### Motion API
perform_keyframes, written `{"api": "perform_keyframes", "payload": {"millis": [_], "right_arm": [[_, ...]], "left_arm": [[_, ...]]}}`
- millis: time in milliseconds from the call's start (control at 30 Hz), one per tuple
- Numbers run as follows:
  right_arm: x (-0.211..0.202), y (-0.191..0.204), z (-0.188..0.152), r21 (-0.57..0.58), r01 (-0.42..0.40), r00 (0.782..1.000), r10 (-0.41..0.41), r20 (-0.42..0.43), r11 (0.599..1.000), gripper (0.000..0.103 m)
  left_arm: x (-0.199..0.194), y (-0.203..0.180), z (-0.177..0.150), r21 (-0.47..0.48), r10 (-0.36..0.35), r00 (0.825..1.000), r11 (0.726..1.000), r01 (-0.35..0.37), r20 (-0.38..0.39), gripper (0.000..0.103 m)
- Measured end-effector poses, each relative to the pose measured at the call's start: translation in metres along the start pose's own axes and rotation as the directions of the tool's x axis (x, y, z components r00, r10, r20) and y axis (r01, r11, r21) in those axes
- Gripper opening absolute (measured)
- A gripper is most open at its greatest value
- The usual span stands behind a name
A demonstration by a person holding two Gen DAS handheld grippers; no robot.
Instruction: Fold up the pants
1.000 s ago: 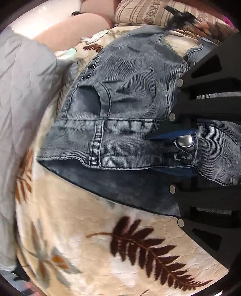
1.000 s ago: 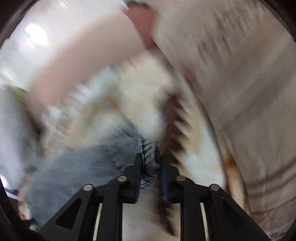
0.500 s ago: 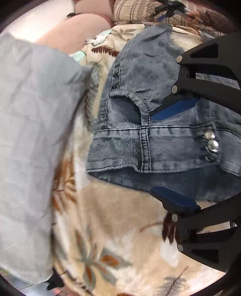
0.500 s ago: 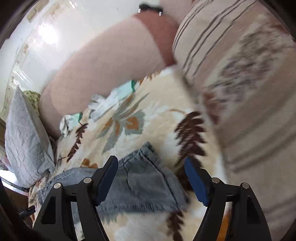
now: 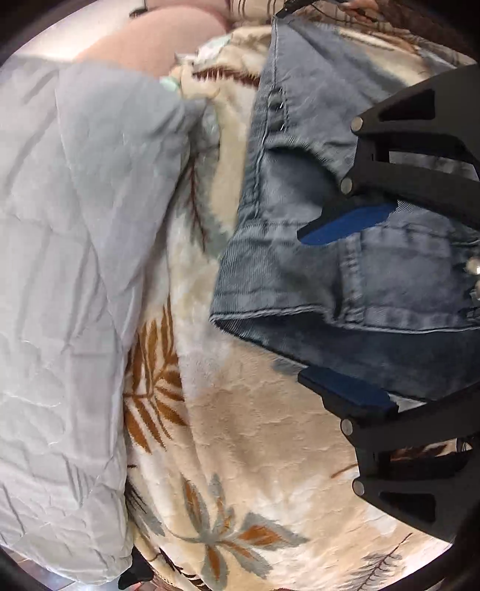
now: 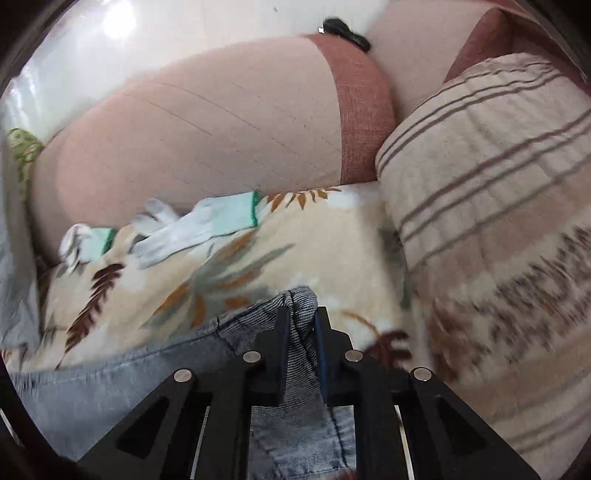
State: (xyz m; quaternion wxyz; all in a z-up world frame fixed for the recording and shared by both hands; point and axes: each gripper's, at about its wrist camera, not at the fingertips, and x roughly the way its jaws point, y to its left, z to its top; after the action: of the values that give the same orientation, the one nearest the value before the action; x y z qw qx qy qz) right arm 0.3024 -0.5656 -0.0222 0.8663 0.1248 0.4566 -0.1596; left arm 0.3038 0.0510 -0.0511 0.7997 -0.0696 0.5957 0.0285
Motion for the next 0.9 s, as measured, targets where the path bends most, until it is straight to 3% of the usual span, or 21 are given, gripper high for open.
{"api": "perform_keyframes", "payload": {"millis": [100, 167, 233, 300, 367, 433, 533, 633, 700, 733, 767, 800, 833, 900], "right_arm": [[0.043, 0.001, -0.001, 0.041, 0.068, 0.992, -0.063, -0.109, 0.997, 0.027], [0.042, -0.009, -0.006, 0.088, 0.034, 0.995, -0.025, -0.097, 0.996, 0.027], [0.017, -0.025, -0.012, 0.136, 0.012, 0.999, -0.006, -0.045, 0.991, 0.031], [-0.01, -0.037, -0.025, 0.155, -0.042, 0.999, 0.043, -0.002, 0.987, 0.051], [-0.036, -0.047, -0.048, 0.156, -0.058, 0.998, 0.056, 0.017, 0.986, 0.063], [-0.05, -0.059, -0.072, 0.188, -0.085, 0.996, 0.086, 0.003, 0.978, 0.065], [-0.059, -0.076, -0.105, 0.303, -0.153, 0.987, 0.163, -0.009, 0.941, 0.065], [-0.049, -0.078, -0.126, 0.41, -0.194, 0.975, 0.22, -0.017, 0.891, 0.065], [-0.031, -0.067, -0.131, 0.441, -0.204, 0.968, 0.249, -0.045, 0.874, 0.065], [-0.024, -0.06, -0.131, 0.439, -0.197, 0.968, 0.244, -0.053, 0.877, 0.065], [-0.022, -0.051, -0.128, 0.414, -0.171, 0.978, 0.206, -0.042, 0.894, 0.061], [-0.022, -0.046, -0.123, 0.387, -0.151, 0.984, 0.175, -0.028, 0.91, 0.029], [-0.025, -0.044, -0.119, 0.378, -0.15, 0.985, 0.171, -0.023, 0.914, 0.005], [-0.038, -0.048, -0.114, 0.382, -0.188, 0.981, 0.193, 0.026, 0.905, 0.007]], "left_arm": [[0.02, 0.003, 0.004, -0.009, 0.051, 0.997, 0.999, -0.052, -0.051, 0.061], [0.012, 0.009, 0.004, -0.025, 0.033, 0.999, 0.999, -0.034, -0.039, 0.054], [-0.006, 0.02, 0.003, -0.041, -0.013, 1.0, 0.999, 0.012, -0.008, 0.054], [-0.028, 0.036, -0.001, -0.078, -0.061, 0.997, 0.995, 0.064, 0.043, 0.054], [-0.041, 0.048, -0.008, -0.099, -0.131, 0.989, 0.986, 0.137, 0.062, 0.061], [-0.042, 0.05, -0.017, -0.099, -0.158, 0.986, 0.982, 0.162, 0.048, 0.068], [-0.027, 0.04, -0.034, -0.082, -0.187, 0.982, 0.979, 0.185, -0.02, 0.068], [-0.003, 0.027, -0.054, -0.091, -0.263, 0.96, 0.963, 0.255, -0.093, 0.068], [-0.002, 0.014, -0.06, -0.064, -0.223, 0.973, 0.974, 0.219, -0.061, 0.067], [-0.006, 0.007, -0.06, -0.044, -0.211, 0.977, 0.977, 0.209, -0.043, 0.059], [-0.008, 0.003, -0.057, -0.034, -0.201, 0.979, 0.979, 0.2, -0.042, 0.038], [-0.011, 0.0, -0.054, -0.032, -0.205, 0.978, 0.979, 0.203, -0.05, 0.03], [-0.014, -0.001, -0.052, -0.031, -0.202, 0.978, 0.979, 0.2, -0.05, 0.017], [-0.018, -0.004, -0.051, 0.015, -0.111, 0.994, 0.994, 0.112, -0.021, 0.015]]}}
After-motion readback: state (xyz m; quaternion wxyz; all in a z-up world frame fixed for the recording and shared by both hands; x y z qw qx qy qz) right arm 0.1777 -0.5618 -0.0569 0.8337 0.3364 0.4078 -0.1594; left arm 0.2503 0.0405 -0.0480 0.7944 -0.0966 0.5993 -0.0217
